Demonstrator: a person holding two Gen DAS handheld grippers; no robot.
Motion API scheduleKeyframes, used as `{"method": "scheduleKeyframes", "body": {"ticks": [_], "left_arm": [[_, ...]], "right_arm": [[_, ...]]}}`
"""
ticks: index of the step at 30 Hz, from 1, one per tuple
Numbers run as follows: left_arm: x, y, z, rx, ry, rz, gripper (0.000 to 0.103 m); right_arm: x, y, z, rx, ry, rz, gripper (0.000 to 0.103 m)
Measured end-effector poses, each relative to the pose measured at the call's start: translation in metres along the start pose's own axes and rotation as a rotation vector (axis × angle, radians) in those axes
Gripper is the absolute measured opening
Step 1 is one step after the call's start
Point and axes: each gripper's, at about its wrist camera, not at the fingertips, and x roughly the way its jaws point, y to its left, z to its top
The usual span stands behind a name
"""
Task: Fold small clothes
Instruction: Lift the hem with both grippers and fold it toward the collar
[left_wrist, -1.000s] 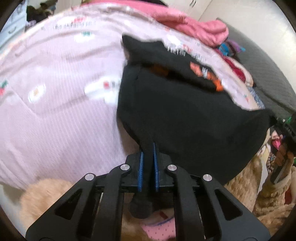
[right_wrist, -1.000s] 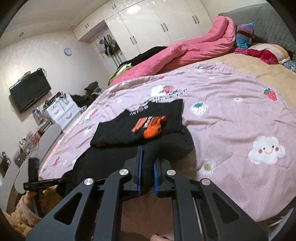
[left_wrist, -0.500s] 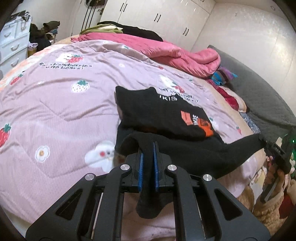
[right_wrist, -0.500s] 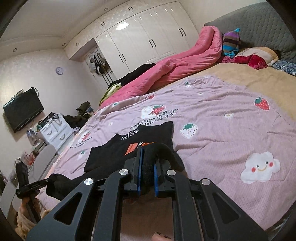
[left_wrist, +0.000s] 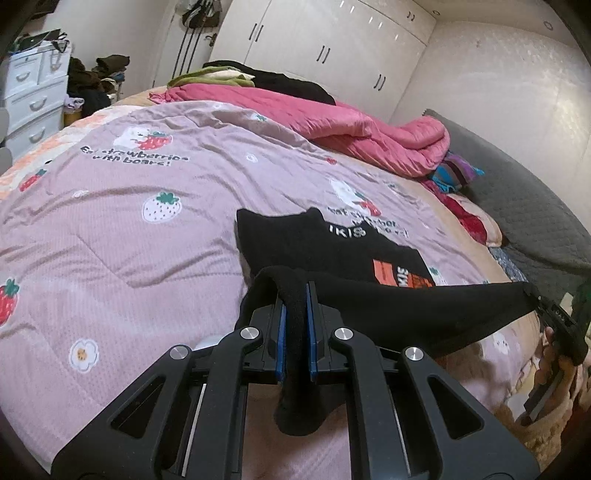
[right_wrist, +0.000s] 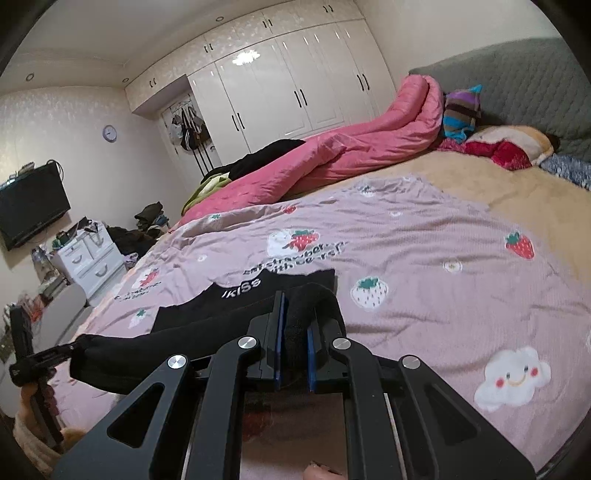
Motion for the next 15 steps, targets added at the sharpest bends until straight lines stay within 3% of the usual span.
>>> {"method": "scheduleKeyframes", "body": {"ticks": [15], "left_arm": [[0.037,-0.002,0.036,0.002,-0.009,0.058,0.003]], "right_arm": [[0.06,0.007,0.032,0.034,-0.001,-0.056,0.009]]}}
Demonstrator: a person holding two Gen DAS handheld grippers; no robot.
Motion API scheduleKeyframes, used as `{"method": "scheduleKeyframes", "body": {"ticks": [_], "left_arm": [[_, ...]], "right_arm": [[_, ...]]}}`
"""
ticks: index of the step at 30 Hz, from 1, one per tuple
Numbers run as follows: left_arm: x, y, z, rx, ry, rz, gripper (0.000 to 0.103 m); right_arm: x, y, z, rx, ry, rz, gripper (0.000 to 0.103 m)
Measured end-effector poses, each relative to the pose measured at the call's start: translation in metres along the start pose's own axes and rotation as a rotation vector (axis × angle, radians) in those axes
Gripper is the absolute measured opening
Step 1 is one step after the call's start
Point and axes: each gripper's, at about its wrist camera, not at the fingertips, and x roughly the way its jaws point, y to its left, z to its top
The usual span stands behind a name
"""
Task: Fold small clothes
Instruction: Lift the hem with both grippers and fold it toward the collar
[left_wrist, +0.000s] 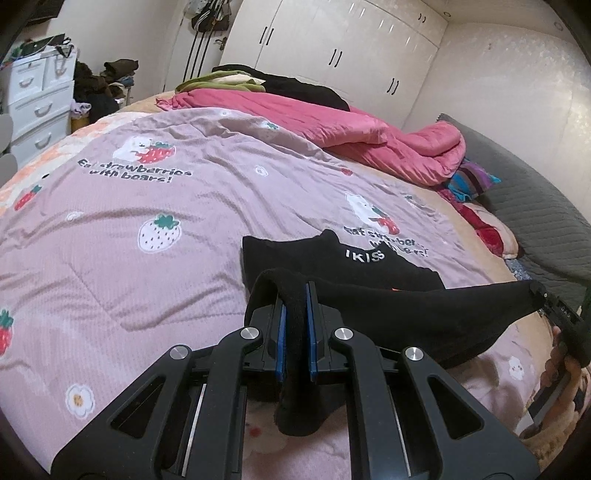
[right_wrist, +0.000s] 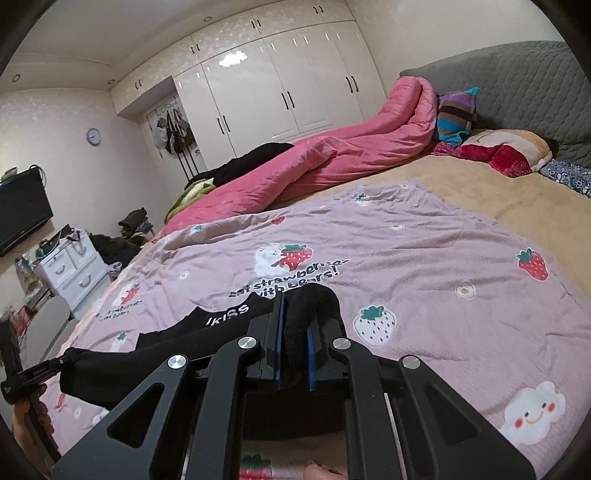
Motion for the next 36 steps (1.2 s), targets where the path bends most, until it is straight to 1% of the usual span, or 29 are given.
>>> {"method": "scheduleKeyframes", "body": {"ticks": [2,5,7,8,14,20,29,33,36], "left_arm": [[0.005,0.0,0.003,0.003,0.002,0.01,0.003],[0.016,0.002,0.008,-0.012,0.03,0.01,0.003],[0.026,0.009,0.012,-0.053,0.058,-0.009,0.003],[0.029,0.011,0.013,-0.061,0.061,-0.008,0.003],[0.044,0.01,0.019,-0.031,0.058,0.043,0.003],[0.063,0.015,0.014,-0.01,0.07,0.081,0.003],[0.076,0.019,0.012,-0.006,0.084,0.098,0.003],[0.08,0.017,0.009,0.01,0.093,0.113,0.005],[0.077,0.015,0.009,0.016,0.083,0.109,0.006]], "right_arm": [[0.008,0.002,0.003,0.009,0.01,-0.007,0.009],[0.021,0.003,0.008,0.009,0.035,-0.019,0.009],[0.034,0.005,0.011,0.01,0.059,-0.049,0.009],[0.038,0.005,0.012,0.015,0.064,-0.05,0.009],[0.064,0.01,0.012,0.027,0.064,-0.059,0.009],[0.081,0.005,-0.002,0.018,0.079,-0.06,0.009],[0.096,-0.002,-0.013,0.021,0.107,-0.067,0.01],[0.101,-0.002,-0.018,0.014,0.122,-0.077,0.01],[0.103,-0.002,-0.021,0.011,0.133,-0.085,0.013]]}}
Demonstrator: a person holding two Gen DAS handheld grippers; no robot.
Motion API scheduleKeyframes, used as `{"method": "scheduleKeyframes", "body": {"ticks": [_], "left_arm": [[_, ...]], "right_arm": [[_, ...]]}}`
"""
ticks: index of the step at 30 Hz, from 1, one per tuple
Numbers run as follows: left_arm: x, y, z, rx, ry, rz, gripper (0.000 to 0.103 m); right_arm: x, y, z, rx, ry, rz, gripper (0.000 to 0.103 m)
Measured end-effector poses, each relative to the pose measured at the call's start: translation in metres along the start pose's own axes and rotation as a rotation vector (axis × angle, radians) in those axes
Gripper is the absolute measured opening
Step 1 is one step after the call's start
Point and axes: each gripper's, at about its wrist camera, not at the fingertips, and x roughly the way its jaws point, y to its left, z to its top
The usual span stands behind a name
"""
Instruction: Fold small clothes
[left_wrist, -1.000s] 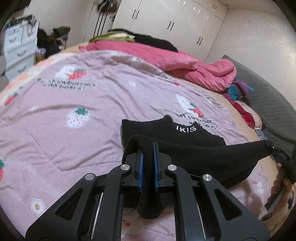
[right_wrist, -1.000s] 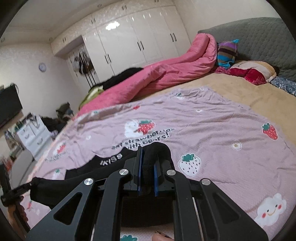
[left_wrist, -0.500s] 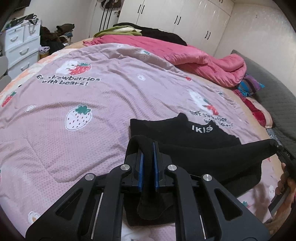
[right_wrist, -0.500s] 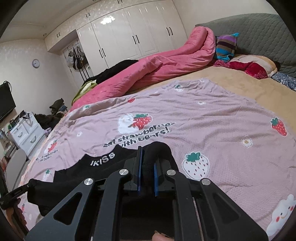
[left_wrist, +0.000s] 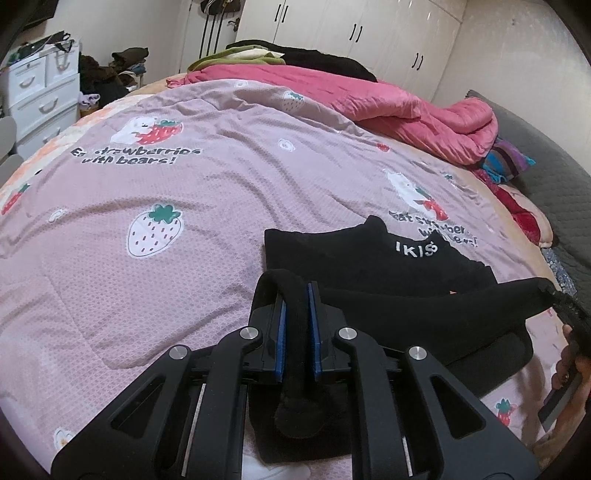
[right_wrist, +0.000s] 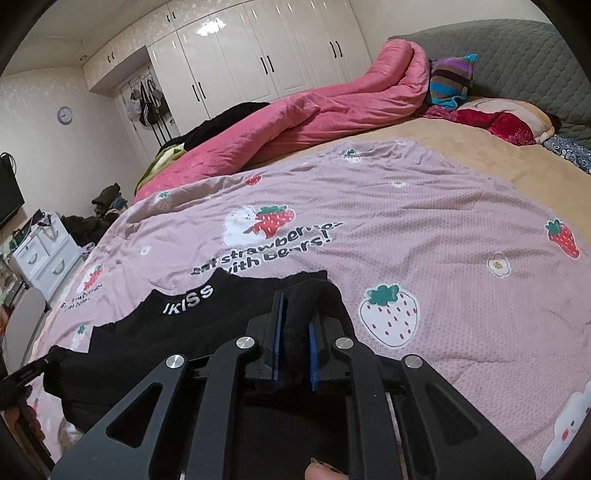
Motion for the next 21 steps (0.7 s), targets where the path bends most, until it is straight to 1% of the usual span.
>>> {"method": "scheduleKeyframes", "body": {"ticks": [2,3,4,6,9,12,14,17,19,21], "left_arm": [[-0.003,-0.002,-0.001,0.012,-0.008,-0.001,0.006],[-0.005,-0.003,-0.001,0.016,-0.013,-0.002,0.008],[-0.008,-0.004,-0.002,0.02,-0.022,0.002,0.015],[-0.016,-0.006,-0.002,0.03,-0.047,0.01,0.021],[-0.029,-0.006,-0.003,0.032,-0.077,0.002,0.022],[-0.035,-0.01,-0.008,0.049,-0.077,-0.019,0.022],[-0.036,-0.017,-0.013,0.068,-0.06,-0.047,0.021],[-0.031,-0.037,-0.025,0.141,-0.014,-0.087,0.02],[-0.026,-0.047,-0.034,0.18,0.02,-0.105,0.016],[-0.019,-0.059,-0.046,0.2,0.076,-0.159,0.014]], "right_arm": [[-0.001,0.0,-0.001,-0.004,-0.003,-0.008,0.023],[-0.001,0.0,-0.001,-0.003,-0.002,-0.008,0.026],[-0.002,0.0,-0.002,-0.001,-0.003,-0.007,0.027],[-0.003,0.0,-0.003,0.0,-0.006,-0.009,0.027],[-0.008,0.002,-0.005,-0.007,-0.014,-0.006,0.027],[-0.013,0.01,-0.01,-0.038,-0.011,0.014,0.027],[-0.013,0.018,-0.014,-0.072,0.001,0.032,0.026],[-0.011,0.027,-0.021,-0.108,0.035,0.057,0.023],[-0.007,0.033,-0.027,-0.129,0.068,0.069,0.022],[-0.003,0.041,-0.033,-0.172,0.097,0.068,0.022]]}}
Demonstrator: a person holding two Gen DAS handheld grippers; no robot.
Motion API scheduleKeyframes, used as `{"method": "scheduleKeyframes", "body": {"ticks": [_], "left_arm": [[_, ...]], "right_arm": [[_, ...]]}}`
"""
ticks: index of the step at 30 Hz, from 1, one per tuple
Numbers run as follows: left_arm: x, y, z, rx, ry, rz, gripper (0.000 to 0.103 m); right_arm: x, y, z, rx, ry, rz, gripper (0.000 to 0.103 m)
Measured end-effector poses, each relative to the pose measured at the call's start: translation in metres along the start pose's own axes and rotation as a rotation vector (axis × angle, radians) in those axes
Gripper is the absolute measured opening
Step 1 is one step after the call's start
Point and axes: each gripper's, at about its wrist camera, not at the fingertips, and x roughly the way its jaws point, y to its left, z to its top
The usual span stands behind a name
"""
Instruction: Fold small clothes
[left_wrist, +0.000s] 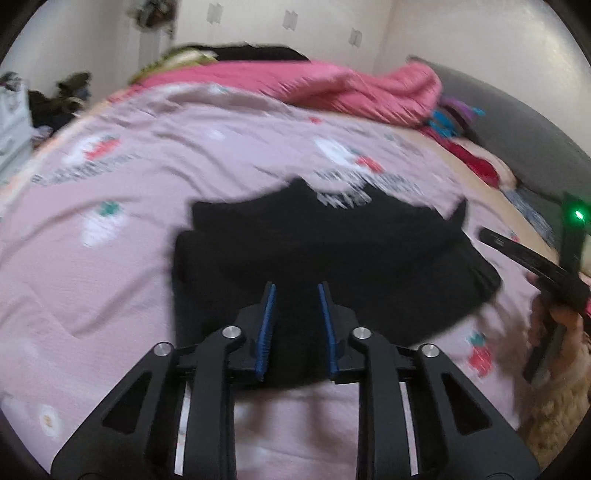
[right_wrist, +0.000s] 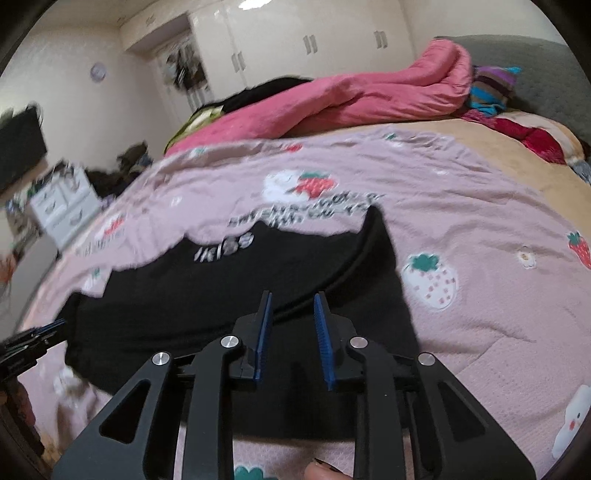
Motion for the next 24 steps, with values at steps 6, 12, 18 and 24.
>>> {"method": "scheduleKeyframes", "body": {"ticks": [6,12,18,24], "left_arm": [[0.024,-0.031,-0.019,0.108,0.103,-0.019,0.014],[0.035,-0.021,-0.017,0.076,0.108,0.019,0.014],[0.04,-0.007,-0.004,0.026,0.093,0.026,0.014],[0.053,-0.004,0.013,0.041,0.08,0.064,0.014]], "right_arm": [[0.016,0.011,-0.009,-0.055,0.091,-0.003,0.022],[0.033,0.009,-0.018,-0.041,0.148,-0.013,0.022],[0.044,0.007,-0.016,-0.022,0.161,-0.016,0.022],[0.061,0.006,-0.007,-0.022,0.18,-0.019,0.022]]}}
